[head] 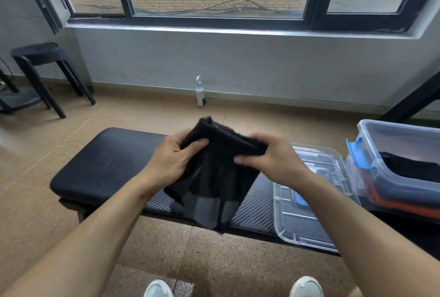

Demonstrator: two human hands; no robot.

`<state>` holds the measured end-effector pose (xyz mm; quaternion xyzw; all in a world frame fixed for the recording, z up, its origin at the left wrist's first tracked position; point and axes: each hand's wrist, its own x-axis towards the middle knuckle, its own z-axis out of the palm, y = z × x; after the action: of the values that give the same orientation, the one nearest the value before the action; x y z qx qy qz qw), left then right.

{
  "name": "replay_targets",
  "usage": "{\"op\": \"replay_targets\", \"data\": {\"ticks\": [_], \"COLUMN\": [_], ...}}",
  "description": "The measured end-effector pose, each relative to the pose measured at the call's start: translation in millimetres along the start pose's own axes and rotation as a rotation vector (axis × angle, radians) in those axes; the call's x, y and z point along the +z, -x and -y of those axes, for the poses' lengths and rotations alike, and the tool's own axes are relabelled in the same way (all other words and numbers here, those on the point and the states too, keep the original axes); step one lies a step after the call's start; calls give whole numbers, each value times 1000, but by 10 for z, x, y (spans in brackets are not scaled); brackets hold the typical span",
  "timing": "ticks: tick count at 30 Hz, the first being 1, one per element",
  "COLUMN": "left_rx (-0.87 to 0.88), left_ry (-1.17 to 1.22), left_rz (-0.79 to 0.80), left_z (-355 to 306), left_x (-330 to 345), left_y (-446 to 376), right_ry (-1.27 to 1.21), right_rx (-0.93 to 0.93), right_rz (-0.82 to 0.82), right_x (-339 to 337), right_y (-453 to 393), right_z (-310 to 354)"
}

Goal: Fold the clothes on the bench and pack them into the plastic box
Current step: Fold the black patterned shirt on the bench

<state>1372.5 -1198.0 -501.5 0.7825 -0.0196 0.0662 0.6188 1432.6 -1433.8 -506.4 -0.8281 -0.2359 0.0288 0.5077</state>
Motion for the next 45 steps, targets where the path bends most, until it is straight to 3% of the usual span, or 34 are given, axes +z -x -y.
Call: {"op": "replay_targets", "data": {"ticks": [2, 3, 5, 8, 12, 14, 16, 20, 22, 25, 27, 34, 45], "left_rx": [122, 185, 251, 146, -96, -141, -179, -227, -203, -111, -122, -187, -217], "left_ry": [55, 37, -79, -352, -631, -700, -649, -699, -635, -679, -727, -660, -642], "left_rz": [-75, -96, -106, 21, 444, 568, 624, 789, 667, 273, 179, 246, 183], "left_z": [-108, -144, -97, 118, 466, 586, 637, 593, 618, 725, 793, 915, 1007], "left_x": [-20, -37, -77, -133, -151, -120, -106, -159, -150, -72, -17, 55, -56], "left_y": [-43, -54, -57, 22, 189, 264, 308, 374, 367, 217, 115, -127, -237], "right_ry": [72, 141, 278, 484, 774, 892, 902, 637, 542, 497, 460, 394, 334], "right_rx": [-246, -355, -502, -476, -188, -136, -141, 73, 152, 269, 365, 482, 556], "right_rz": [-381, -487, -507, -226, 391, 609, 708, 826, 729, 383, 239, 149, 239], "right_x": [43, 51, 54, 45, 210, 346, 420, 255, 190, 217, 280, 498, 402], "right_y": [-10, -5, 6, 83, 327, 462, 574, 676, 618, 398, 254, -26, -144], "right_z": [83, 130, 138, 25, -99, -119, -98, 8, -9, -153, -267, -496, -381]}}
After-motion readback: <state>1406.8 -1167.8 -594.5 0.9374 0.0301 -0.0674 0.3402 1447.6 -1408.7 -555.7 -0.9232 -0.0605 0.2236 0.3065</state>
